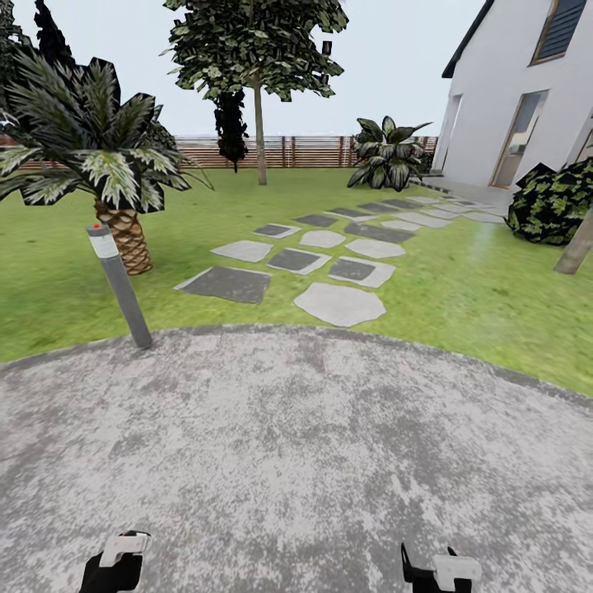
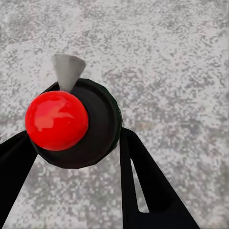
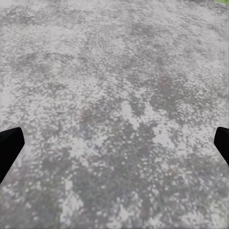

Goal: In the garden, pick up the pesticide atomizer on the floor and spray pesticide onto both trees until each tree trunk is fully covered.

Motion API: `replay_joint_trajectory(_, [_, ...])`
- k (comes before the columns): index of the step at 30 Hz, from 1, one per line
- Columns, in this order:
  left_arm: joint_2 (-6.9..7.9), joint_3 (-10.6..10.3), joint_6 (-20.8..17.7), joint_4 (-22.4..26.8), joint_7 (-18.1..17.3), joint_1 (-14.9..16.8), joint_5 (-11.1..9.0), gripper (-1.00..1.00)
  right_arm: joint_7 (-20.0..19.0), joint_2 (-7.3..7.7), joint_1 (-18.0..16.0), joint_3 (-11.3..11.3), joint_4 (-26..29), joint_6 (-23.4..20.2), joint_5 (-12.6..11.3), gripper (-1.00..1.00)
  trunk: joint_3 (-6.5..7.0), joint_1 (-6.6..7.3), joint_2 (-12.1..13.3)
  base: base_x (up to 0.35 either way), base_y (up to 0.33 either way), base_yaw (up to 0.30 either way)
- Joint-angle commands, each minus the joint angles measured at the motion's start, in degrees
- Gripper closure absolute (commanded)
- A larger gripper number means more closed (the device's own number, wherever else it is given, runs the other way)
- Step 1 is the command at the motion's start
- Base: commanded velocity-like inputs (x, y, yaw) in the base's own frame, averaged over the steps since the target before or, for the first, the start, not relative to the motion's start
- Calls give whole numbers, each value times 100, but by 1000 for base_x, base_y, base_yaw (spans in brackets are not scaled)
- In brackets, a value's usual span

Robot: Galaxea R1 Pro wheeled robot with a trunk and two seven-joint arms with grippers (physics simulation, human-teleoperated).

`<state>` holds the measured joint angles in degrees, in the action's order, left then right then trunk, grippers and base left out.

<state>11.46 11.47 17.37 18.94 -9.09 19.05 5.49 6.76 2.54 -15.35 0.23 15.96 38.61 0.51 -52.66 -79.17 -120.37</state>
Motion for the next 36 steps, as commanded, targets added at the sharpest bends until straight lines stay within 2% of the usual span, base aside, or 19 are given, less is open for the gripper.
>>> replay_joint_trajectory(1, [-8, 49, 21, -4, -34, 6, 57, 100, 18, 0, -3, 4, -5, 12, 5, -100, 14, 24, 40, 0, 0, 0])
replay_joint_trajectory(8, [-27, 49, 21, -4, -37, 6, 58, 100, 18, 0, -3, 1, 3, 11, 2, -100, 141, 177, 320, 0, 0, 15])
replay_joint_trajectory(15, [-29, 47, 27, -4, -38, 6, 58, 100, 18, -2, -3, 4, 3, 12, 2, -100, 285, 331, 601, 0, 0, 210])
replay_joint_trajectory(24, [-46, 48, 21, 4, -32, 8, 50, 100, 18, 0, -3, -9, 3, 7, -5, -100, 298, 331, 601, 41, 0, 99])
replay_joint_trajectory(36, [-46, 52, 12, 5, -28, 8, 49, 100, 21, 2, -3, -14, 21, 14, -14, -100, 298, 331, 601, 322, 0, 1])
